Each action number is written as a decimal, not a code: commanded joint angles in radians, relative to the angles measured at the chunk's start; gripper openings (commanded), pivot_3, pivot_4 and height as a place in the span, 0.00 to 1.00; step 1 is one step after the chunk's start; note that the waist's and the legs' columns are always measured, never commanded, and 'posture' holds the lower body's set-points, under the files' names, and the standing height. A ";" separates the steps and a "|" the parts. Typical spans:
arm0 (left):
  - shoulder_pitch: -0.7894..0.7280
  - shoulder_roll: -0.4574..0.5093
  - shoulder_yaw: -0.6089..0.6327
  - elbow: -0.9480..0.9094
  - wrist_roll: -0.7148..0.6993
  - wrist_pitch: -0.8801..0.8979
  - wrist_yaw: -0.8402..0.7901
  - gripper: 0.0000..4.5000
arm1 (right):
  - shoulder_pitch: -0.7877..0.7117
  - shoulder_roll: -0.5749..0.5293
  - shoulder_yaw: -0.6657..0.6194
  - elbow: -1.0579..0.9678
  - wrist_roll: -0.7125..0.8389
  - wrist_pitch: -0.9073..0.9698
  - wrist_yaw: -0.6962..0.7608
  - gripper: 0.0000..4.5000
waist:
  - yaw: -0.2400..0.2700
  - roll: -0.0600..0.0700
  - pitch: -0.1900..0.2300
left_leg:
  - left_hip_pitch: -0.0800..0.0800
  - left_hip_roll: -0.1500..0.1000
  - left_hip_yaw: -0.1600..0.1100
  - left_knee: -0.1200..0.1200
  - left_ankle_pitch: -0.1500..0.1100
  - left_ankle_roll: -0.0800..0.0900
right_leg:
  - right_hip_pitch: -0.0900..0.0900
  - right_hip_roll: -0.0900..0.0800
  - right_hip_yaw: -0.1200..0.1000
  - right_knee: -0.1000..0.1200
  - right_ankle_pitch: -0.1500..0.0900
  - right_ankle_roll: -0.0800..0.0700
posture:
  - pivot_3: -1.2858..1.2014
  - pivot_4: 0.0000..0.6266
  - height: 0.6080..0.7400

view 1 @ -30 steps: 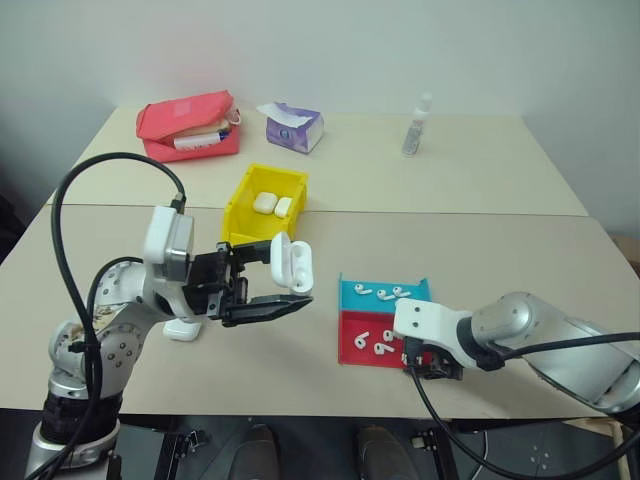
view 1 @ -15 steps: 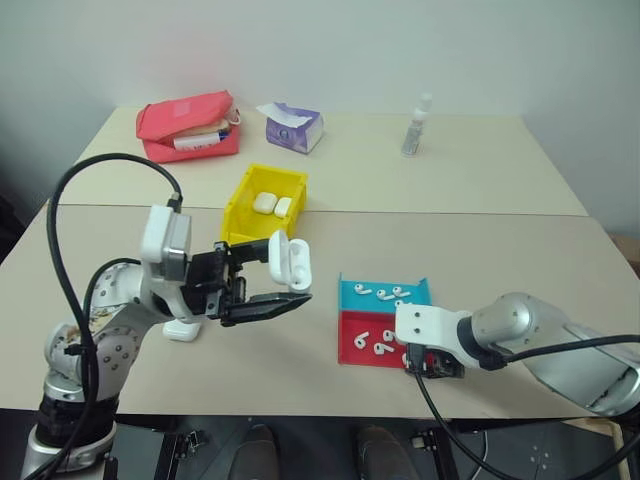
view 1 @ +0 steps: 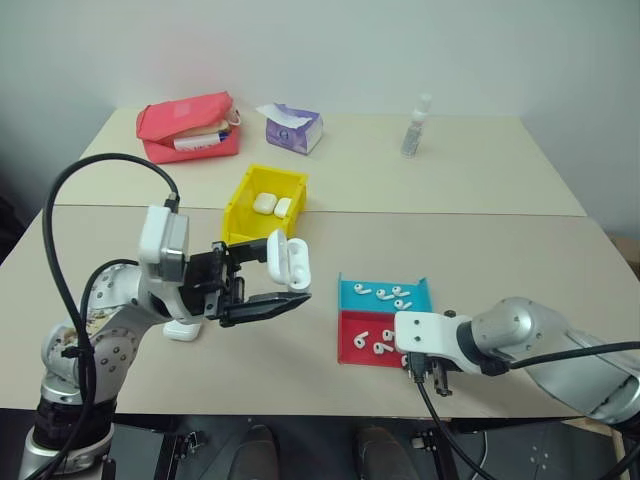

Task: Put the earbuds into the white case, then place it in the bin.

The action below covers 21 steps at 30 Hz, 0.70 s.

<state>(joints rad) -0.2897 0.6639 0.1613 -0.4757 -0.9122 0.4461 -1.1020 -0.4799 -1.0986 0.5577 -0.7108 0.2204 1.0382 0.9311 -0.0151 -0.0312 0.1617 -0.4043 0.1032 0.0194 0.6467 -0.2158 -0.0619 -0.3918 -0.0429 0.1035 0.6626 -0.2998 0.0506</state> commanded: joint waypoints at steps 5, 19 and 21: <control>-0.071 0.001 0.011 0.045 -0.002 -0.018 -0.025 0.62 | 0.010 0.058 -0.317 0.063 0.128 0.040 0.002 0.13 | 0.002 0.000 0.000 | -0.001 0.000 0.000 0.000 0.000 0.000 | 0.000 0.000 0.000 0.000 0.000 0.000 | 0.52 0.24 1.00; -0.266 -0.149 -0.121 0.225 0.052 -0.027 -0.075 0.62 | -0.046 0.631 -0.915 0.140 0.602 -0.187 -0.278 0.13 | -0.002 0.001 0.001 | -0.003 0.000 -0.005 -0.002 0.000 0.000 | 0.002 0.000 -0.005 -0.005 0.000 0.000 | 0.52 0.24 1.00; -0.272 -0.156 -0.129 0.234 0.057 -0.023 -0.078 0.62 | -0.090 0.700 -0.940 0.147 0.690 -0.179 -0.375 0.13 | -0.002 0.001 0.001 | -0.003 0.000 -0.005 -0.002 0.000 0.000 | 0.002 0.000 -0.005 -0.004 0.000 0.000 | 0.52 0.24 1.00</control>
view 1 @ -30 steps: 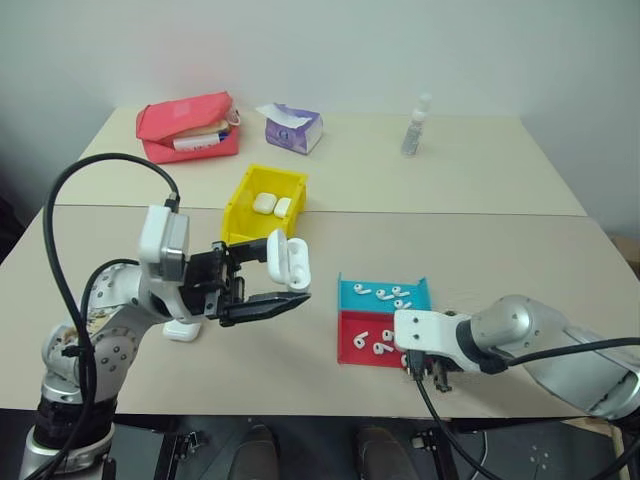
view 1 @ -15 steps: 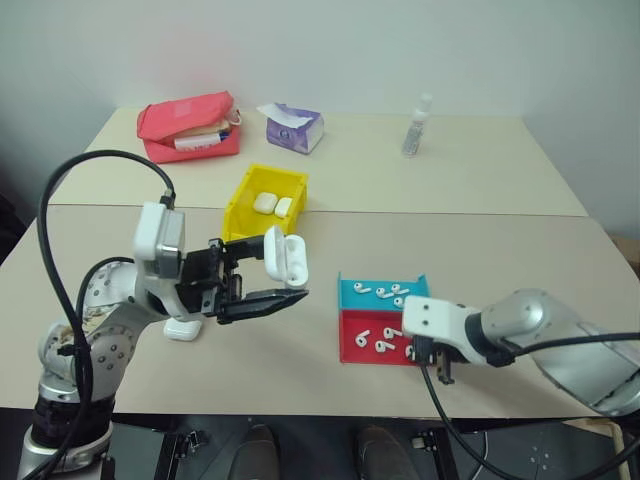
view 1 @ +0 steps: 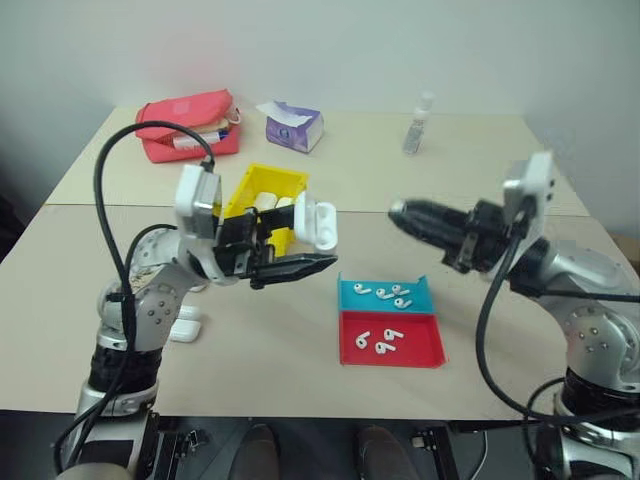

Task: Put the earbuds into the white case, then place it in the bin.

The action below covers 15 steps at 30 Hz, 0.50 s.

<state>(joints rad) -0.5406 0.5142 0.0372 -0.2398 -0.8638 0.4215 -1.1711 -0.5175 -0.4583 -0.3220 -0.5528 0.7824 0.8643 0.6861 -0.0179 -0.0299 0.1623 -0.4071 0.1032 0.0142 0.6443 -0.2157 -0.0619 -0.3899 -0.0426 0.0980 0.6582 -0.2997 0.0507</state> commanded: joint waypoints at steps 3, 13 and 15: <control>-0.025 -0.007 -0.013 0.009 0.011 0.006 -0.018 0.62 | -0.086 0.120 -0.064 -0.029 0.251 -0.014 -0.220 0.13 | 0.002 0.000 0.000 | 0.000 0.000 0.000 0.000 0.000 0.000 | 0.000 0.000 0.000 0.000 0.000 0.000 | 0.52 0.24 1.00; -0.054 -0.013 -0.022 0.029 0.031 0.025 -0.018 0.62 | -0.058 0.093 0.124 -0.076 0.233 -0.081 -0.182 0.13 | 0.003 0.001 0.000 | -0.001 0.000 -0.001 0.000 0.000 0.000 | 0.000 0.000 -0.001 0.000 0.000 0.000 | 0.52 0.24 1.00; -0.057 -0.011 -0.019 0.033 0.033 0.028 -0.023 0.62 | -0.052 0.084 0.155 -0.073 0.203 -0.109 -0.161 0.13 | 0.003 0.001 0.000 | -0.001 0.000 -0.001 0.000 0.000 0.000 | 0.000 0.000 -0.001 0.000 0.000 0.000 | 0.52 0.24 1.00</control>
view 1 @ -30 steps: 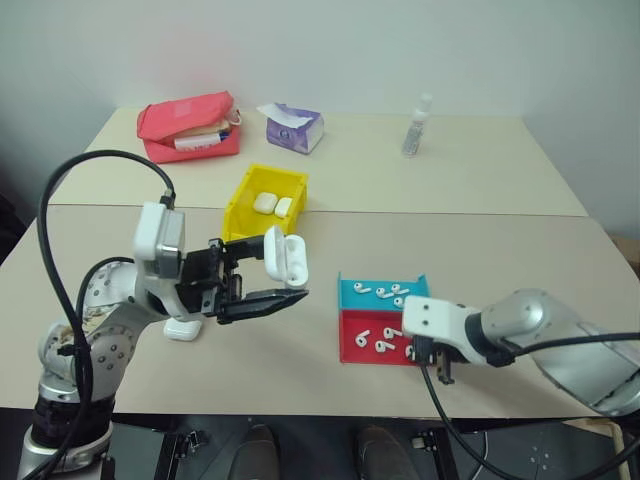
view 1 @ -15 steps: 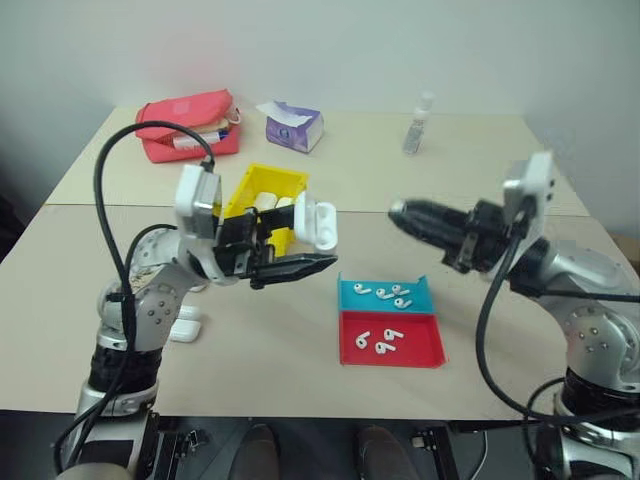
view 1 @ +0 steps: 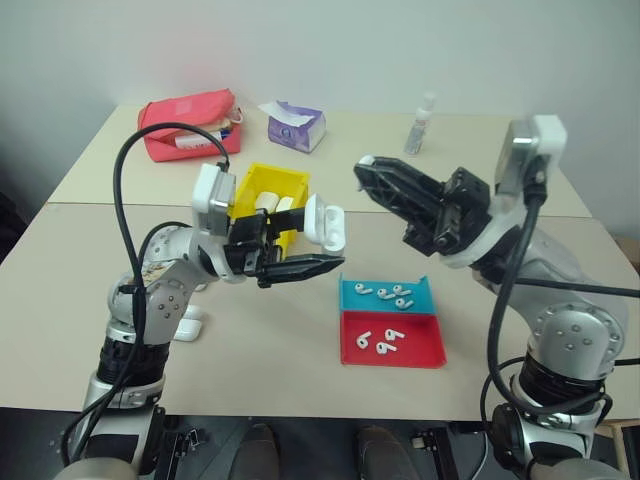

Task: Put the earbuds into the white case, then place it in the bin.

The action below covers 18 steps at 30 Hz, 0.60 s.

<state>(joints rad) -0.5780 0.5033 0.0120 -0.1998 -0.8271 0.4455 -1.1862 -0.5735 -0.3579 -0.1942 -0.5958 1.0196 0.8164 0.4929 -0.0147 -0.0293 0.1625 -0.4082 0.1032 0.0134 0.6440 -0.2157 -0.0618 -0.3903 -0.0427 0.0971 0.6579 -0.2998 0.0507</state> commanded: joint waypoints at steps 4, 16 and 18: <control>-0.026 0.005 0.012 -0.014 -0.006 0.020 -0.008 0.62 | 0.017 -0.028 0.058 -0.029 -0.066 -0.105 0.058 0.13 | 0.000 0.000 0.000 | 0.000 0.000 0.000 0.000 0.000 0.000 | 0.000 0.000 0.000 -0.001 0.000 0.000 | 0.52 0.24 1.00; -0.053 0.005 0.007 -0.005 -0.001 0.032 -0.034 0.62 | 0.042 -0.054 0.131 -0.015 -0.153 -0.168 0.088 0.13 | 0.000 0.000 0.000 | 0.000 0.000 0.000 0.000 0.000 0.000 | 0.000 0.000 0.000 0.000 0.000 0.000 | 0.52 0.24 1.00; -0.053 0.007 0.009 -0.009 -0.001 0.033 -0.036 0.62 | 0.047 -0.061 0.134 -0.016 -0.159 -0.173 0.096 0.13 | 0.000 0.000 0.000 | 0.000 0.000 0.000 0.000 0.000 0.000 | 0.000 0.000 0.000 0.000 0.000 0.000 | 0.52 0.24 1.00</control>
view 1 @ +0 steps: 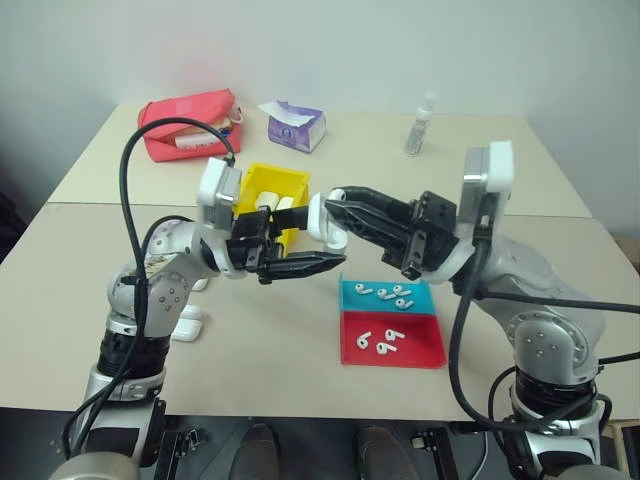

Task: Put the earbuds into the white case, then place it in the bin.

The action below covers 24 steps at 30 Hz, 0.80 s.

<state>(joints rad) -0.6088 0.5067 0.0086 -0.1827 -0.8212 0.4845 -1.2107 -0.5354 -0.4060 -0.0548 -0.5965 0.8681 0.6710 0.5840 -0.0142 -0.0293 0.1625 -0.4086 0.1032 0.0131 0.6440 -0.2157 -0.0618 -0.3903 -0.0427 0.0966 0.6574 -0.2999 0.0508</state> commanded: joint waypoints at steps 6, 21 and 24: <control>-0.019 0.000 0.011 -0.037 0.002 -0.015 -0.010 0.62 | 0.019 -0.037 0.005 -0.013 -0.010 -0.031 0.028 0.13 | 0.000 0.000 0.000 | 0.000 0.000 0.000 0.000 0.000 0.000 | 0.000 0.000 0.000 0.000 0.000 0.000 | 0.52 0.24 1.00; -0.016 -0.022 0.014 -0.040 0.024 -0.028 0.000 0.62 | 0.021 -0.083 0.002 0.007 -0.015 -0.043 0.085 1.00 | 0.000 0.000 0.000 | 0.000 0.000 0.000 0.000 0.000 0.000 | 0.000 0.000 0.000 0.000 0.000 0.000 | 0.52 0.24 1.00; -0.013 -0.024 0.017 -0.034 0.026 -0.033 0.000 0.62 | 0.013 -0.091 -0.042 0.027 0.011 -0.039 0.076 1.00 | 0.000 0.000 0.000 | 0.000 0.000 0.000 0.000 0.000 0.000 | 0.000 0.000 0.000 0.000 0.000 0.000 | 0.52 0.24 1.00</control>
<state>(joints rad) -0.6087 0.4879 0.0055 -0.1835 -0.7848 0.4778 -1.2068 -0.5068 -0.4851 -0.0535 -0.5726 0.8552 0.6359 0.6712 -0.0139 -0.0294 0.1625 -0.4087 0.1031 0.0131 0.6439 -0.2157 -0.0618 -0.3903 -0.0427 0.0966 0.6572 -0.2999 0.0508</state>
